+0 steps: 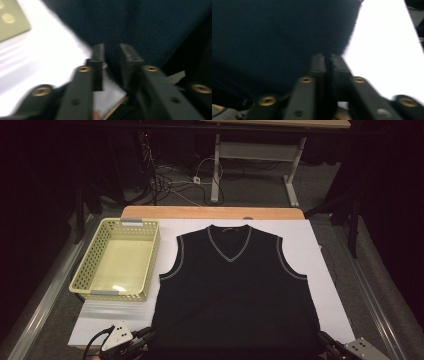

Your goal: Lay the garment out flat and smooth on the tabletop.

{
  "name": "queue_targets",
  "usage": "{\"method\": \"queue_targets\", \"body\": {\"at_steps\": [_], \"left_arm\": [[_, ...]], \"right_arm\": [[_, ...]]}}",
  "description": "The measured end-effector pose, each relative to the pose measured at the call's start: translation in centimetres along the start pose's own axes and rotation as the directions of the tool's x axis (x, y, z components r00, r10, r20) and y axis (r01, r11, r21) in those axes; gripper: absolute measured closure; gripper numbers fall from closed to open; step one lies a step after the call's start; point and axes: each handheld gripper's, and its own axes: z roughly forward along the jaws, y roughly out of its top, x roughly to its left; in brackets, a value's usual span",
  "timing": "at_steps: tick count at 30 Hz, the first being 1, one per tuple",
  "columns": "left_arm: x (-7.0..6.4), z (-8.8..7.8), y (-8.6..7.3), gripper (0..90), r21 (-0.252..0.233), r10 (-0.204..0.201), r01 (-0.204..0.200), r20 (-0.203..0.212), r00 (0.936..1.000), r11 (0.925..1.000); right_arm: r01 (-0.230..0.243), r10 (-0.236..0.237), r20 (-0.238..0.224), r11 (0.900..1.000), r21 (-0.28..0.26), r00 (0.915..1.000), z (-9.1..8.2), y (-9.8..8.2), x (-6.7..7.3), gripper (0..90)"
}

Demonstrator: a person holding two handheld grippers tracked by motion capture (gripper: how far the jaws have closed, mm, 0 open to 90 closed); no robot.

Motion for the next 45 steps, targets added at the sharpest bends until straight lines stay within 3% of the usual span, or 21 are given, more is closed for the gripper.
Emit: {"method": "queue_targets", "body": {"at_steps": [1,2,3,4,6,7,9,11,16,20,21,26,31,36,41,45], "left_arm": [[0.1,0.0,0.0,65.4,-0.016,-0.014,0.014,0.005,0.9999,0.9998],[0.1,0.0,0.0,61.3,-0.016,-0.014,0.014,0.005,0.9999,0.9998],[0.3,-0.1,0.1,57.2,-0.036,-0.023,0.023,0.01,0.9997,0.9991],[0.3,-0.1,0.2,57.2,-0.052,-0.029,0.029,0.008,0.9996,0.9982],[0.3,0.0,0.5,45.8,-0.075,-0.028,0.028,0.01,0.9996,0.9968],[0.3,0.1,0.7,45.8,-0.081,-0.022,0.023,0.014,0.9997,0.9964],[0.3,0.5,1.1,39.3,-0.081,-0.018,0.02,0.033,0.9993,0.9965],[0.3,0.9,1.5,32.6,-0.087,-0.018,0.023,0.052,0.9985,0.9959],[-0.2,1.7,2.2,19.1,-0.078,-0.011,0.013,0.034,0.9994,0.9969],[-0.3,1.8,2.5,13.4,-0.069,-0.023,0.025,0.036,0.9991,0.9973],[-0.4,1.8,2.6,6.7,-0.063,-0.02,0.022,0.031,0.9993,0.9978],[-0.4,1.9,2.7,0.2,-0.058,-0.023,0.025,0.03,0.9993,0.998],[0.1,1.9,2.8,0.0,-0.063,-0.043,0.046,0.051,0.9978,0.9969],[0.5,1.6,2.6,0.0,-0.07,-0.047,0.05,0.047,0.9978,0.9963],[0.8,1.8,2.7,0.0,-0.06,-0.033,0.036,0.051,0.9981,0.9976],[0.7,2.0,3.0,0.0,-0.059,-0.029,0.032,0.053,0.9982,0.9977]], "right_arm": [[-0.011,0.011,-0.02,1.0,-0.006,0.9997,0.0,0.0,0.0,71.3],[-0.011,0.011,-0.02,1.0,-0.006,0.9997,0.0,0.0,0.0,71.3],[-0.031,0.03,-0.038,0.999,-0.027,0.9988,-0.1,0.0,-0.1,61.9],[-0.031,0.03,-0.038,0.999,-0.027,0.9988,-0.1,0.0,-0.1,61.9],[-0.058,0.055,-0.045,0.996,-0.061,0.9975,-0.2,0.1,-0.2,49.0],[-0.058,0.055,-0.045,0.996,-0.061,0.9975,-0.2,0.1,-0.2,49.0],[-0.059,0.056,-0.046,0.996,-0.073,0.9974,-0.3,0.0,-0.2,40.8],[-0.081,0.073,-0.084,0.992,-0.096,0.9938,-0.6,-0.3,-0.3,34.1],[-0.067,0.061,-0.056,0.991,-0.112,0.9966,-1.1,-0.4,-0.2,18.7],[-0.049,0.044,-0.048,0.993,-0.103,0.9978,-0.9,-0.5,-0.2,14.3],[-0.053,0.048,-0.051,0.994,-0.101,0.9976,-0.7,-0.5,-0.1,10.1],[-0.052,0.047,-0.051,0.994,-0.093,0.9976,0.0,-0.3,0.1,1.6],[-0.053,0.049,-0.045,0.993,-0.11,0.9978,0.0,0.2,0.3,0.2],[-0.054,0.05,-0.044,0.993,-0.106,0.9978,0.9,0.6,0.5,0.2],[-0.071,0.062,-0.068,0.988,-0.136,0.9957,1.2,1.4,1.0,0.2],[-0.059,0.048,-0.073,0.986,-0.156,0.9962,1.5,2.2,1.5,0.3]]}}
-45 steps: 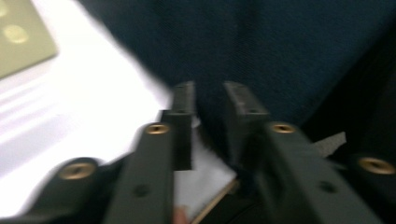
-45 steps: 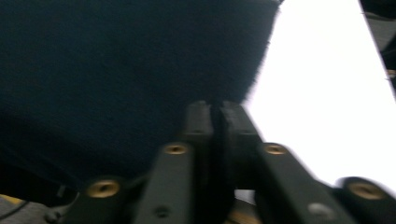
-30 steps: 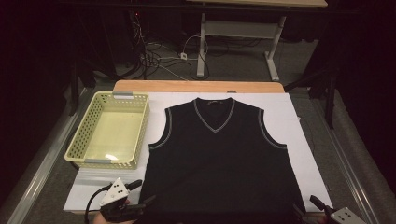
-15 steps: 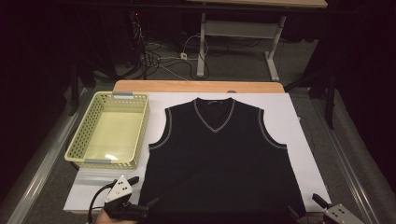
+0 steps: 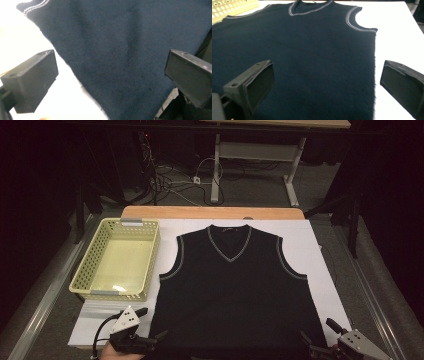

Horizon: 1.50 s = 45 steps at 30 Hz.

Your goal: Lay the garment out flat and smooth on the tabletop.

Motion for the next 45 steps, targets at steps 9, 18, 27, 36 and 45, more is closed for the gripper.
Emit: {"method": "queue_targets", "body": {"at_steps": [9,18,27,36,45], "left_arm": [[-0.7,0.5,2.0,0.0,0.004,0.006,-0.006,0.016,0.9999,1.0],[-1.2,1.4,3.5,0.0,0.038,0.021,-0.022,0.033,0.9992,0.999],[-2.6,3.5,6.3,0.0,-0.01,0.045,-0.045,0.075,0.9962,0.999],[-2.4,7.0,9.3,0.0,-0.017,0.058,-0.057,0.065,0.9962,0.9982],[-1.0,9.4,10.7,0.0,-0.009,0.048,-0.047,0.029,0.9984,0.9988]], "right_arm": [[0.031,-0.03,-0.015,0.999,0.031,0.9994,1.1,1.9,0.1,0.2],[0.038,-0.038,-0.008,0.999,-0.005,0.9992,2.9,4.4,-0.1,0.2],[0.051,-0.051,-0.019,0.999,-0.002,0.9985,4.5,5.9,0.0,0.2],[0.048,-0.047,-0.037,0.999,0.021,0.9982,6.8,7.2,-0.3,0.2],[0.033,-0.031,-0.043,0.999,0.031,0.9986,8.7,7.8,-1.2,0.3]]}}
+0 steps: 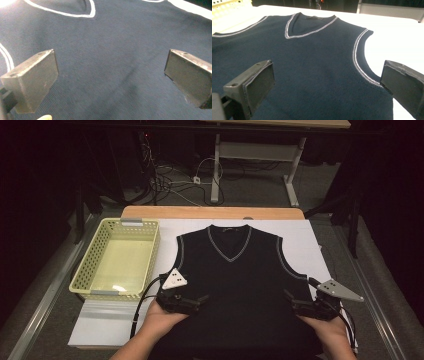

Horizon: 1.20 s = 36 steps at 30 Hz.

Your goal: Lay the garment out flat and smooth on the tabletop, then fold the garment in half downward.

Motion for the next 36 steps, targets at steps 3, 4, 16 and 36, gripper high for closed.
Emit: {"method": "queue_targets", "body": {"at_steps": [3,4,16,36], "left_arm": [[0.7,0.8,0.3,0.0,0.005,-0.02,0.02,-0.011,0.9997,0.9998],[0.9,1.0,0.3,0.0,0.008,-0.022,0.023,-0.014,0.9996,0.9997],[6.0,4.9,2.6,0.0,0.123,-0.134,0.151,-0.141,0.9809,0.9808],[8.3,6.5,1.6,19.5,0.149,-0.183,0.247,-0.35,0.9187,0.9575]], "right_arm": [[-0.005,0.005,0.004,1.0,0.003,1.0,0.8,0.2,-0.5,0.3],[-0.007,0.007,0.005,1.0,0.003,1.0,1.1,0.2,-0.7,0.2],[-0.042,0.039,0.037,0.995,0.085,0.9986,6.7,1.4,-3.1,7.5],[-0.054,0.012,0.146,0.957,0.286,0.9892,12.0,1.8,-5.8,27.8]]}}
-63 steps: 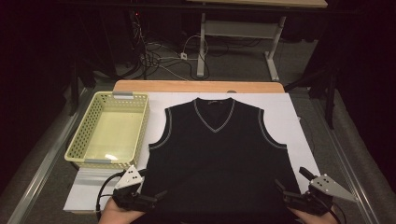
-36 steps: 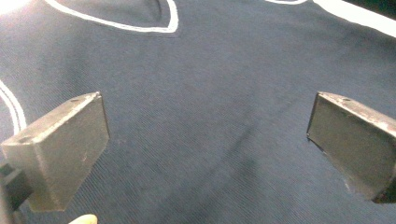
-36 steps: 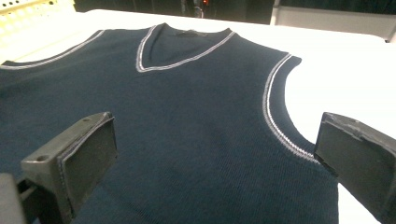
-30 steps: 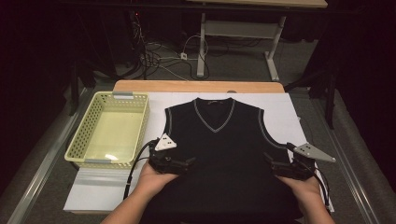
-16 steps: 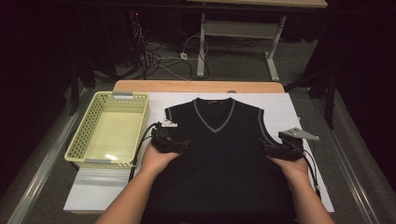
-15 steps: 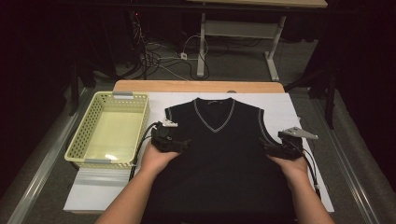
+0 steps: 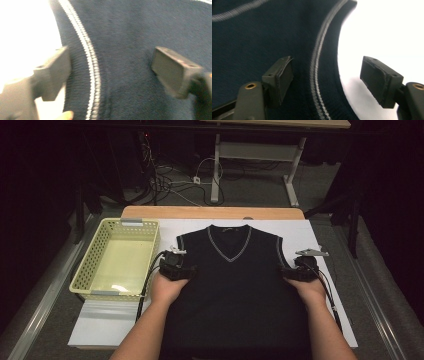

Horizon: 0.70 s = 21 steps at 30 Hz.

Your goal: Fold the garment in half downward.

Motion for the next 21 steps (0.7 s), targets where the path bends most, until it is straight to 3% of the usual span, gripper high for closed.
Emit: {"method": "queue_targets", "body": {"at_steps": [1,5,10,11,12,14,17,18,19,21], "left_arm": [[-0.07,-0.03,-0.06,21.1,-0.006,-0.004,0.004,-0.019,0.9998,1.0],[-0.14,-0.08,-0.16,29.0,-0.016,-0.012,0.011,-0.04,0.9991,0.9998],[-0.28,-0.21,-0.34,28.7,-0.028,0.001,-0.003,-0.04,0.9992,0.9996],[-0.45,-0.25,-0.38,26.8,-0.03,0.022,-0.024,-0.041,0.9989,0.9993],[-0.71,-0.26,-0.42,17.1,-0.032,0.037,-0.038,-0.057,0.9977,0.9987],[-0.89,-0.34,-0.49,14.2,-0.038,0.042,-0.045,-0.081,0.9959,0.9983],[-0.43,-0.34,-0.46,10.4,-0.03,-0.012,0.009,-0.08,0.9968,0.9995],[-0.43,-0.34,-0.46,10.4,-0.03,-0.012,0.009,-0.08,0.9968,0.9995],[-0.11,-0.1,-0.31,10.3,-0.002,-0.04,0.04,-0.061,0.9973,0.9992],[0.02,0.06,-0.2,9.0,0.018,-0.052,0.053,-0.054,0.9972,0.9984]], "right_arm": [[-0.015,0.014,0.019,1.0,0.016,0.9997,0.09,-0.02,-0.06,31.5],[-0.016,0.015,0.021,0.999,0.032,0.9997,0.28,0.01,-0.04,33.9],[-0.012,0.012,0.021,0.999,0.032,0.9997,0.27,-0.03,-0.01,34.7],[-0.012,0.011,0.022,0.999,0.031,0.9997,0.26,-0.04,0.02,35.1],[-0.009,0.009,0.018,1.0,0.03,0.9998,0.24,-0.05,0.06,37.0],[-0.004,0.003,0.011,1.0,0.028,0.9999,0.19,-0.09,0.13,40.2],[0.006,-0.006,-0.002,1.0,0.027,1.0,0.07,-0.17,0.23,44.2],[0.009,-0.008,-0.004,1.0,0.027,1.0,0.03,-0.21,0.25,45.1],[0.012,-0.012,-0.008,1.0,0.026,0.9999,-0.03,-0.25,0.27,45.7],[0.012,-0.012,-0.01,1.0,0.026,0.9999,-0.08,-0.3,0.33,46.1]]}}
